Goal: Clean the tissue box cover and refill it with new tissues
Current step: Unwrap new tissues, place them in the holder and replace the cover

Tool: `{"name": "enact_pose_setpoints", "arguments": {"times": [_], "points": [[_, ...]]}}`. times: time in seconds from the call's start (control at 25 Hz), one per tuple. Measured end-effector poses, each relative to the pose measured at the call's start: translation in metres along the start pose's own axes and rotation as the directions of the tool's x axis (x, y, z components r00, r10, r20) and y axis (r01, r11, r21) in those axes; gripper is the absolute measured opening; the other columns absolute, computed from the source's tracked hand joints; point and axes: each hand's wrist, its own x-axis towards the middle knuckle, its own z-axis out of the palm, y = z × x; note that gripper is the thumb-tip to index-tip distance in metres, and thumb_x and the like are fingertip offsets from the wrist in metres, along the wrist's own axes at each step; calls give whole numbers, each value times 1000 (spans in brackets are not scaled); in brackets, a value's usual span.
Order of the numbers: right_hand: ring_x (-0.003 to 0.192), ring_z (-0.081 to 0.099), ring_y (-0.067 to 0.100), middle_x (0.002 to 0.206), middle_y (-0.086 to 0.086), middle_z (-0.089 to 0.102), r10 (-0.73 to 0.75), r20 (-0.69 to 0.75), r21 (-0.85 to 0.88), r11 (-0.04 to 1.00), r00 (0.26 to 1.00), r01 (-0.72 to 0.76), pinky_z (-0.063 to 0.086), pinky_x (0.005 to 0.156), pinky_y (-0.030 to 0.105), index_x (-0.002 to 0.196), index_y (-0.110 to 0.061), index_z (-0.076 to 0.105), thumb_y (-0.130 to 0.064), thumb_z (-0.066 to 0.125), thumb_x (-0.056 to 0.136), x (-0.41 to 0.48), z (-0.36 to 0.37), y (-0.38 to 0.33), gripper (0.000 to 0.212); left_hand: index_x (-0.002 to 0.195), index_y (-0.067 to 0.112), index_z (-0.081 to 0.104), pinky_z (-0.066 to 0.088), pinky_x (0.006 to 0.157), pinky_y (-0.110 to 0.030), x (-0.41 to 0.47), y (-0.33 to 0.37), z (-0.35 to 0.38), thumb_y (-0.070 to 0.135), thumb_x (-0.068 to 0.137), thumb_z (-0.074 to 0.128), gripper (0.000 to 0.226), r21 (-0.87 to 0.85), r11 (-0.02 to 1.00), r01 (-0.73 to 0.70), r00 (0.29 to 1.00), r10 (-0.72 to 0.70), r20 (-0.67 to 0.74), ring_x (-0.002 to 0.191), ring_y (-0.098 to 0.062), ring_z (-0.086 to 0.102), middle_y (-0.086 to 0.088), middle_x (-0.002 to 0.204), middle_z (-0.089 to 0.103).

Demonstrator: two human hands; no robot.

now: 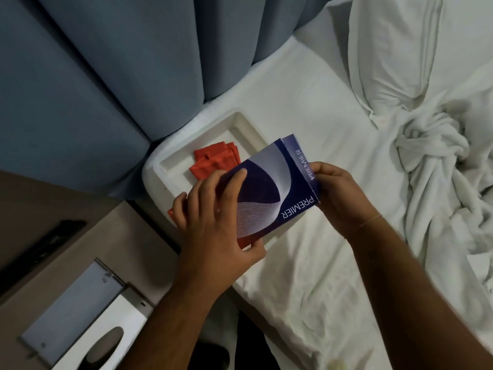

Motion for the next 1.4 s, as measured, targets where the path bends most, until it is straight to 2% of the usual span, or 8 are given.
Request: {"name": "enact_pose_setpoints", "arguments": {"times": [0.12,0.24,0.4,0.56,0.68,0.92,1.16,1.4], "points": [[81,74,18,96,6,82,1,140,74,997,990,-11,59,70,28,101,-12,79,5,49,99,7,-2,-3,35,164,28,29,26,118,-59,2,-6,-3,63,63,75,117,-19,1000,-14,1000,14,-1,147,-33,41,-7,165,37],[107,69,32,122,16,77,-33,217,122,992,976,6,57,90,42,122,-14,78,-5,61,100,12,-3,-8,29,164,30,28,26,116,-57,5,-11,-6,62,62,74,117,-20,1000,-11,1000,11,-15,146,-32,42,-6,165,37],[106,72,18,122,0,78,-24,263,-13,1000,965,28,59,86,30,103,-23,85,-38,94,76,15,0,-20,32,165,34,20,26,116,-58,4,-14,-4,64,62,74,120,4,1000,-15,1000,15,5,147,-31,39,-6,164,37],[80,65,7,95,-9,76,-56,269,-139,986,962,97,50,68,19,97,-25,83,-25,65,103,11,3,-21,19,165,35,22,24,116,-55,1,-13,2,62,60,75,120,-21,1000,-13,1000,13,-13,147,-30,39,-4,163,38],[59,59,-4,66,-20,68,-93,304,-196,968,948,157,46,57,11,74,-38,80,0,57,89,2,7,-18,46,164,35,24,23,116,-54,0,-8,6,58,59,77,120,-23,999,-33,999,32,-14,144,-29,42,-3,162,39],[46,57,-7,49,-21,61,-95,256,-283,944,962,169,41,49,4,55,-44,75,-4,55,74,-1,13,-22,48,163,35,24,21,117,-52,0,-3,6,56,58,77,119,-24,999,-44,999,43,-6,144,-28,41,-3,161,39],[38,53,-4,42,-15,57,-14,251,-357,928,968,106,39,43,8,46,-37,70,-9,50,77,7,10,-19,47,164,35,23,22,117,-53,-2,-1,14,60,59,76,120,-38,998,-40,999,40,0,146,-27,39,-2,163,37],[64,69,8,72,-7,77,-101,140,-241,961,985,133,55,62,20,75,-25,82,-9,62,85,12,-18,-22,27,164,35,25,25,116,-54,7,14,24,59,58,75,120,-109,994,-3,1000,1,-19,147,-26,38,1,163,37]]}}
